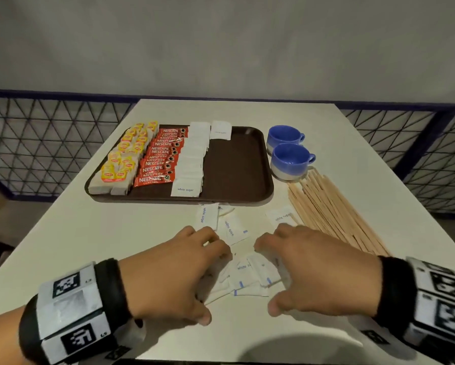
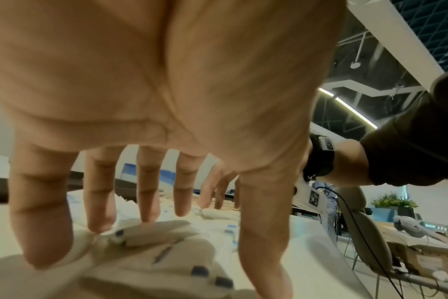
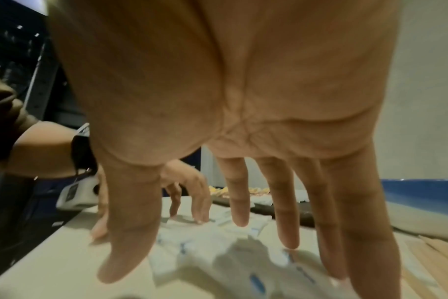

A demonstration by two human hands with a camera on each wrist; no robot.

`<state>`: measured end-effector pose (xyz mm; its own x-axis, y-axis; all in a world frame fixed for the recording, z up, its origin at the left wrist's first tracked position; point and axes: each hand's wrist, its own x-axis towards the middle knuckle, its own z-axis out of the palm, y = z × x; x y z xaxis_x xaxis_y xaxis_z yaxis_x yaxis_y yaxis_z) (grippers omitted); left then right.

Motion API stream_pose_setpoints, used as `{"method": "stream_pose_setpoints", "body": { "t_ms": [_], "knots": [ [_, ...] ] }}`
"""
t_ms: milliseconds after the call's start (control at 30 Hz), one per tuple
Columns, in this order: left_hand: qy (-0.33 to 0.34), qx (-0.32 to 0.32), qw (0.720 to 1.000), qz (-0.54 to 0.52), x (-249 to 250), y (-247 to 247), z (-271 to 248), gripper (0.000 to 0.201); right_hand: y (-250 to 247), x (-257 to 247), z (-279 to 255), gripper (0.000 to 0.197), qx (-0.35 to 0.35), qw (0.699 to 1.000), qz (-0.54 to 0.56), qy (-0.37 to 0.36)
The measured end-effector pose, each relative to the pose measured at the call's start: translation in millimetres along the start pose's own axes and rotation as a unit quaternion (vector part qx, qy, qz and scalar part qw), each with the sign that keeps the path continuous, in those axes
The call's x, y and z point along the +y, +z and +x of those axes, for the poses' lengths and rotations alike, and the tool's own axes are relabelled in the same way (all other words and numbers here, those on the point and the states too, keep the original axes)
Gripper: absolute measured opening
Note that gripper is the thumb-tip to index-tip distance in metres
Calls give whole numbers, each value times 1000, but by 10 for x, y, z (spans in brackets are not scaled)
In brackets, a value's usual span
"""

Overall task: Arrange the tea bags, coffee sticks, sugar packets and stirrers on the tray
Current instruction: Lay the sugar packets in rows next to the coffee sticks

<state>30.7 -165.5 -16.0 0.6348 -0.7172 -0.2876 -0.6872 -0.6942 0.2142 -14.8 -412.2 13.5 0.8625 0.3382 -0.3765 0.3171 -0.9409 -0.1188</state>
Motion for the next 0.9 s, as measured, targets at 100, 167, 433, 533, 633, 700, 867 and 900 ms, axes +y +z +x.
{"method": "stream_pose_setpoints", "body": {
  "t_ms": [100, 167, 433, 533, 633, 700, 867, 900],
  "knots": [
    [-19, 14, 1000, 8, 0, 14, 10, 81, 82, -34, 91, 79, -6, 999, -31, -16],
    [-23, 23, 999, 9, 22, -2, 13, 67, 69, -33, 143, 68, 6, 999, -31, -24],
    [-27, 57, 996, 69, 145, 57, 38, 47, 30, -123, 236, 34, 30, 995, -74, -59],
    [-42, 45, 998, 25, 104, 12, 54, 56, 30, -109, 275, 44, 9, 994, -81, -75],
    [-45, 50, 998, -5, 50, -33, 45, 45, 27, -108, 325, 50, -9, 990, -108, -86],
    [-37, 52, 998, 11, 60, -32, 22, 36, 27, -126, 345, 37, -8, 988, -122, -95],
    [-45, 63, 997, 27, 94, -62, 3, 28, -7, -182, 358, 12, 16, 985, -142, -101],
    [-49, 67, 996, 15, 79, -74, -1, 28, -28, -179, 367, 11, 17, 985, -144, -99]
  ]
}}
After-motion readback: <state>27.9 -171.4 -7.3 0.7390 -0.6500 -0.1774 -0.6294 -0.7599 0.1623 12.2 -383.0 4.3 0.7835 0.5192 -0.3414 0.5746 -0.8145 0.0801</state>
